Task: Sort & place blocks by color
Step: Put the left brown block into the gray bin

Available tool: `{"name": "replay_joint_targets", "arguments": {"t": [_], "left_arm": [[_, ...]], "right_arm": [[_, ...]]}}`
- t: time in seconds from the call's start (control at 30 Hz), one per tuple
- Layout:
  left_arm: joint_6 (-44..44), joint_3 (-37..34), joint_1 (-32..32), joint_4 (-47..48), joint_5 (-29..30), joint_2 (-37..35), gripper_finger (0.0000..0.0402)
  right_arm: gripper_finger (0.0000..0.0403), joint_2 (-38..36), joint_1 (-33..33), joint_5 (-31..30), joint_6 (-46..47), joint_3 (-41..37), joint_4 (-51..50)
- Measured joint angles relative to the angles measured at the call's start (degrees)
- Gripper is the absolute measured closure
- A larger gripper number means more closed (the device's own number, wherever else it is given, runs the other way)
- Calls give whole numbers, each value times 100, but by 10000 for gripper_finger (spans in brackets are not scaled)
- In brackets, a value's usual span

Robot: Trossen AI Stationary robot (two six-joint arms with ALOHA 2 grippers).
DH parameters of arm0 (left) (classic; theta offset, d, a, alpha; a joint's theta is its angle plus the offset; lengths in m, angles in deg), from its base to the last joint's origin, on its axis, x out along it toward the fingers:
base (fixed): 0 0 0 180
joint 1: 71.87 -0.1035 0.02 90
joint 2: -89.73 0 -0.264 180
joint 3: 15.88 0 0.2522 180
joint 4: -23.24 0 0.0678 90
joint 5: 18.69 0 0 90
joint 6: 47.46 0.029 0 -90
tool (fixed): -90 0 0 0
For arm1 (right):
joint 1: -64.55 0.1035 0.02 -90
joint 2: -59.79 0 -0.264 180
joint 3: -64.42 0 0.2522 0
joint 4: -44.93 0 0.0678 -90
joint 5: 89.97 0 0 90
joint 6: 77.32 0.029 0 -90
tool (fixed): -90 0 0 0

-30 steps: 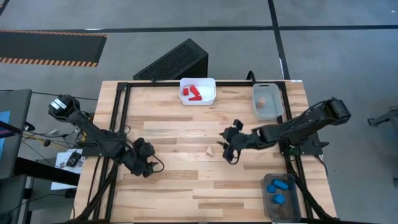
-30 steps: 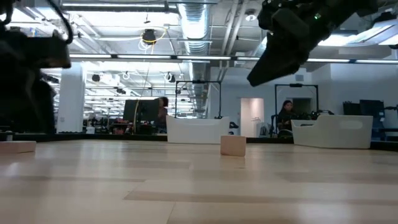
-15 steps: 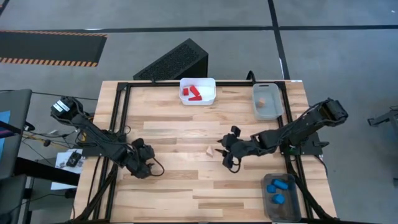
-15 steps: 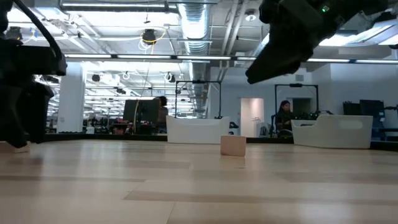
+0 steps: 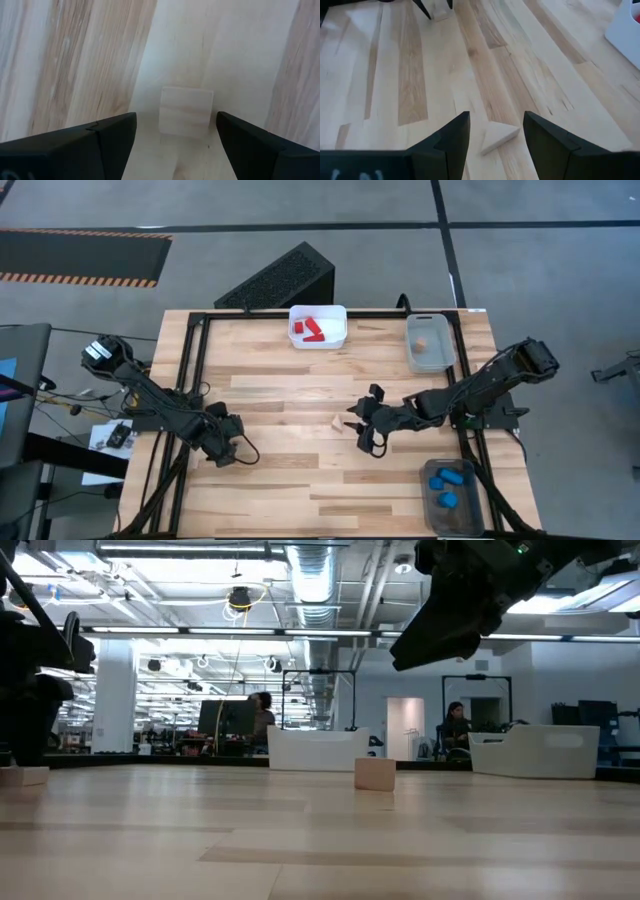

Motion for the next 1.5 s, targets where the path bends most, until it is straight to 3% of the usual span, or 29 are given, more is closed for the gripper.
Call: {"name": "replay_joint_targets", "arguments": {"t": [0.3,0.7,0.83,0.93,1.07,1.3,1.5], "left_arm": [[125,-16,6,-42,77,-1,148],[295,-25,1,-140,168,3,293],[243,-26,-1,-147,204,-4,297],[239,-27,-1,-206,279,0,278],[384,86,-7,-294,581,7,264],[627,328,-5,-416,1655,5,293],[1796,354,-5,-1800,2571,71,285]], "right_arm": [[197,0,-2,0,-19,0,0],[198,0,-4,-2,-149,0,0],[198,0,-7,-2,-160,0,118],[198,0,-9,-2,-160,0,262],[198,0,-9,-4,-160,0,405],[198,205,-11,-56,51,4,913],[198,1019,-50,14,201,7,2246]]}}
